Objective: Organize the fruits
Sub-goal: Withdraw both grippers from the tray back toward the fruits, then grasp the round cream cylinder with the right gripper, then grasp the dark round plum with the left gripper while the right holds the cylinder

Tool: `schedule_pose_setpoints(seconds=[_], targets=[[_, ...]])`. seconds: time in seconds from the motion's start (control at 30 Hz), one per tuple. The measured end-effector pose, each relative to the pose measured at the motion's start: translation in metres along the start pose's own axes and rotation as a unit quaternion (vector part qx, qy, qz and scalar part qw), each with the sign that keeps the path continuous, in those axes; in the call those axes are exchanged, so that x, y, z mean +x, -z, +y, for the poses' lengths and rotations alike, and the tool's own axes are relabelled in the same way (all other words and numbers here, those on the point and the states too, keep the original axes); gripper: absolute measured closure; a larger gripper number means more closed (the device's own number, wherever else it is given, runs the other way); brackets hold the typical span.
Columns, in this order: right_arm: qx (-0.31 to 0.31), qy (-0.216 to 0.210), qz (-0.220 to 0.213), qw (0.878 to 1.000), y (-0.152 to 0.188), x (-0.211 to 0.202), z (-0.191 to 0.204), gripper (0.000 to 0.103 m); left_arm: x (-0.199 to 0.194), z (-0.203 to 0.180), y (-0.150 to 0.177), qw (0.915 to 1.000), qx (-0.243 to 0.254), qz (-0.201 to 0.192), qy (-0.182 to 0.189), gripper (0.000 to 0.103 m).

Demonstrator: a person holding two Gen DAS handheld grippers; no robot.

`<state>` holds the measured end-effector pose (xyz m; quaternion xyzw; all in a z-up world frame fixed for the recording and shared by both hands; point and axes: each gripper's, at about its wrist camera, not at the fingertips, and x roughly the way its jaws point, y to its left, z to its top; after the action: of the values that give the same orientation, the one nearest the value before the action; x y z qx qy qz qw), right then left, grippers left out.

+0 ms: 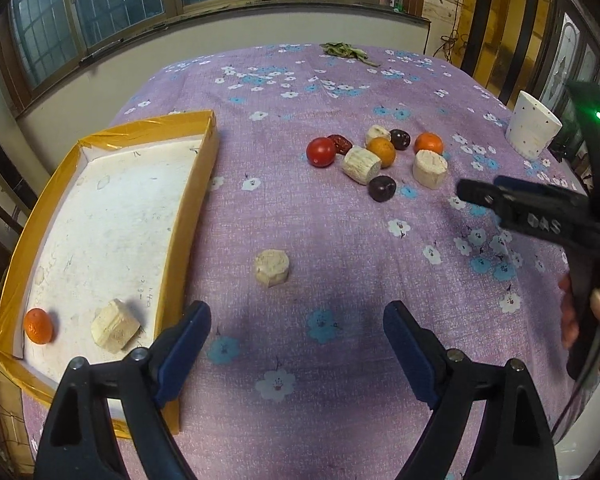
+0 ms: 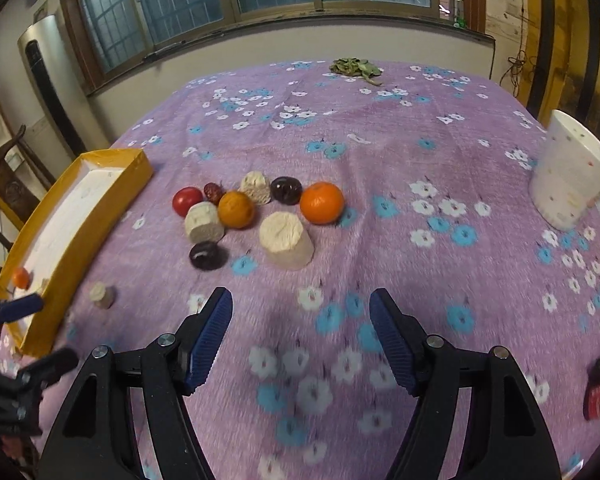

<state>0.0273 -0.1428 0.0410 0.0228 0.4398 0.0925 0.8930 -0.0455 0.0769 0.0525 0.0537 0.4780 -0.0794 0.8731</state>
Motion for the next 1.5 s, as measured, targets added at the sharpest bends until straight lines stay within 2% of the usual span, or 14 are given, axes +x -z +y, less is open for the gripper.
schedule_pose_setpoints(seconds=[0.17,0.27,0.3,0.43,0.6,0.83,0.97,1.07,1.13,1.17,1.2,1.23,1.3,1.5], targets=[[-0.008,-0.022,0.009,1.0,-0.017,0.03,0.002,0.035,0.004,0.003,0.002,0.9999,-0.008,0.011,-0.006,0.013],[-0.014,-0.029,0.024,0.999,-0.023,0.046,0.001,0.052,0.007,0.004,0.0,0.9997,-0.014,0.018,-0.007,0.013],[-0.011,-0.036,0.03,0.999,-0.024,0.051,-0.001,0.065,0.009,0.004,-0.001,0.9997,-0.015,0.02,-0.006,0.013],[-0.007,-0.048,0.027,0.998,-0.025,0.054,-0.006,0.067,0.014,-0.003,-0.013,0.9996,-0.017,0.02,0.006,0.013],[0.006,-0.051,0.013,0.999,-0.019,0.038,-0.017,0.067,0.032,-0.02,-0.04,0.9994,-0.01,0.02,0.025,0.013],[0.009,-0.027,-0.002,1.0,-0.005,0.014,-0.037,0.066,0.071,-0.044,-0.07,0.9969,-0.028,0.039,0.063,0.013],[0.021,-0.026,0.0,0.999,-0.002,0.012,-0.046,0.066,0.09,-0.053,-0.08,0.9956,-0.049,0.044,0.066,0.014],[0.027,-0.029,0.002,0.999,-0.001,0.012,-0.048,0.066,0.098,-0.059,-0.083,0.9961,-0.048,0.042,0.061,0.025],[0.029,-0.03,0.0,0.999,0.0,0.011,-0.049,0.066,0.097,-0.062,-0.083,0.9973,-0.033,0.029,0.059,0.049],[0.03,-0.031,-0.003,0.999,0.0,0.01,-0.049,0.066,0.096,-0.062,-0.082,0.9976,-0.03,0.024,0.058,0.056],[0.03,-0.031,-0.006,0.999,-0.001,0.008,-0.048,0.066,0.096,-0.06,-0.081,0.9976,-0.028,0.02,0.06,0.067],[0.027,-0.031,-0.008,0.999,-0.001,0.007,-0.047,0.067,0.095,-0.057,-0.081,0.9971,-0.029,0.018,0.067,0.072],[0.022,-0.03,-0.012,0.999,-0.002,0.006,-0.045,0.067,0.094,-0.052,-0.08,0.995,-0.04,0.018,0.09,0.077],[0.032,-0.028,0.004,0.999,0.002,0.011,-0.046,0.066,0.089,-0.049,-0.073,0.9955,-0.028,0.016,0.089,0.077]])
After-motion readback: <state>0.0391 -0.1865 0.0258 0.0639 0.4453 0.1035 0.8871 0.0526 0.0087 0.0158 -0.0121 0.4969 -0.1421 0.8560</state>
